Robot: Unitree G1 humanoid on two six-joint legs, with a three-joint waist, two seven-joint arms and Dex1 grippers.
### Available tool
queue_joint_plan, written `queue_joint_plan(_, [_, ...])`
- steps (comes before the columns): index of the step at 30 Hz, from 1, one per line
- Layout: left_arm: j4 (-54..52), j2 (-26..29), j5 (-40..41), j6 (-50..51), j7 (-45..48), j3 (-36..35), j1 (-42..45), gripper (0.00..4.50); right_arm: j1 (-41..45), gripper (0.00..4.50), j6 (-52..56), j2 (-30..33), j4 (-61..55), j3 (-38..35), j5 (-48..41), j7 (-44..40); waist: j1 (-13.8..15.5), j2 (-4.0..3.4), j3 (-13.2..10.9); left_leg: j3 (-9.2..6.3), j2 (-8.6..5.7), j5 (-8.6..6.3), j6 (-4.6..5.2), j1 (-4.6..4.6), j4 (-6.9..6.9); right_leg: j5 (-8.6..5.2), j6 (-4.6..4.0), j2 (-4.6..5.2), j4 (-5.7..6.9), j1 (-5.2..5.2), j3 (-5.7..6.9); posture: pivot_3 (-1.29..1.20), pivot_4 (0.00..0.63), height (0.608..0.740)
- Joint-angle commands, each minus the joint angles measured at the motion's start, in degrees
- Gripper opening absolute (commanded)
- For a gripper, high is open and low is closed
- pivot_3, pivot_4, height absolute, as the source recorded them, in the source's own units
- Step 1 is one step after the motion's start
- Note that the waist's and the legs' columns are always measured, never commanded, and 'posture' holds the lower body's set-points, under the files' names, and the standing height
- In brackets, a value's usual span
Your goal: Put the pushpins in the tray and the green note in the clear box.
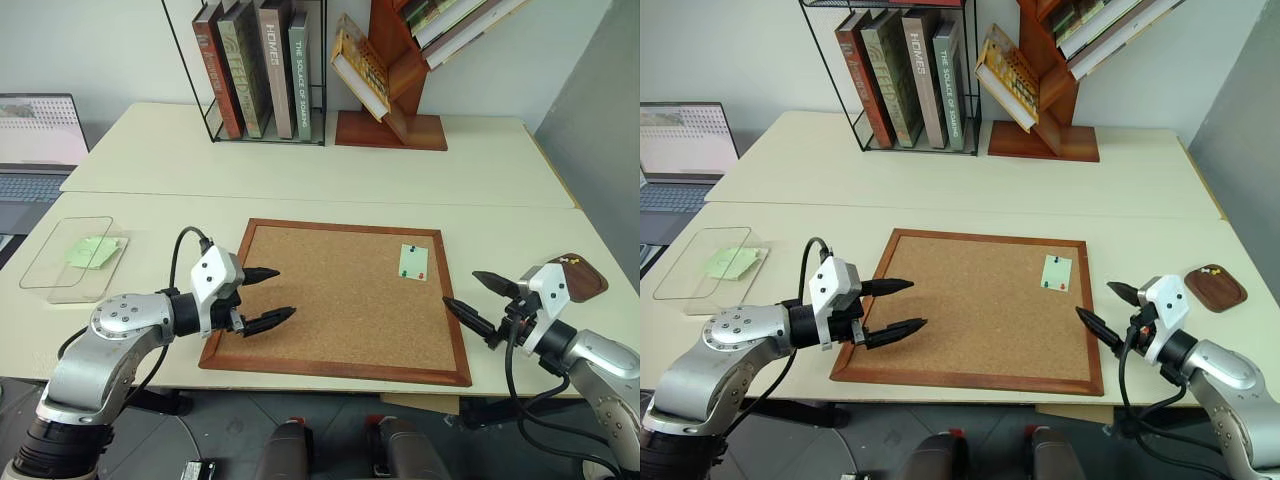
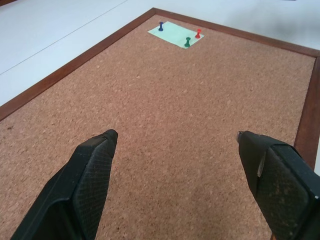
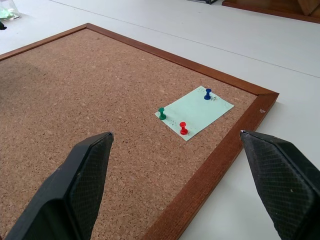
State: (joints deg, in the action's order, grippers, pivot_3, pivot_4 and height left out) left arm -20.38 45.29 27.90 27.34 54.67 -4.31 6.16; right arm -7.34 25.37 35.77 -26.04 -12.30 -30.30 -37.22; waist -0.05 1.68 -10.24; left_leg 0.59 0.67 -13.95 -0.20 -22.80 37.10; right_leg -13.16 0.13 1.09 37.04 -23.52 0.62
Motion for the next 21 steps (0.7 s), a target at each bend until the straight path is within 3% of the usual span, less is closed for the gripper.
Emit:
queue_joint_plan(1, [-2.0,0.2,1.3,-0.6,0.9,-1.4,0.3,4.06,0.2,4.32,-1.0,-0.1,-0.7,-1.0,-0.1,-0.4,0.0,0.0,0.0,0.0,0.0,0.0,0.0,0.0,0.0,0.0,0.0,0.0,0.0,0.0,0.0,0.0,0.15,0.74])
queue_joint_plan(21, [-3.6,-1.7,1.7,4.7,-3.2,0.1,3.8,4.06,3.9,4.32,3.9,0.3,-4.9,1.5,-0.8,2.0,0.0,0.0,0.0,-0.01,0.0,0.0,0.0,0.0,0.02,0.01,0.02,-0.01,0.02,0.01,0.01,0.0,0.15,0.74])
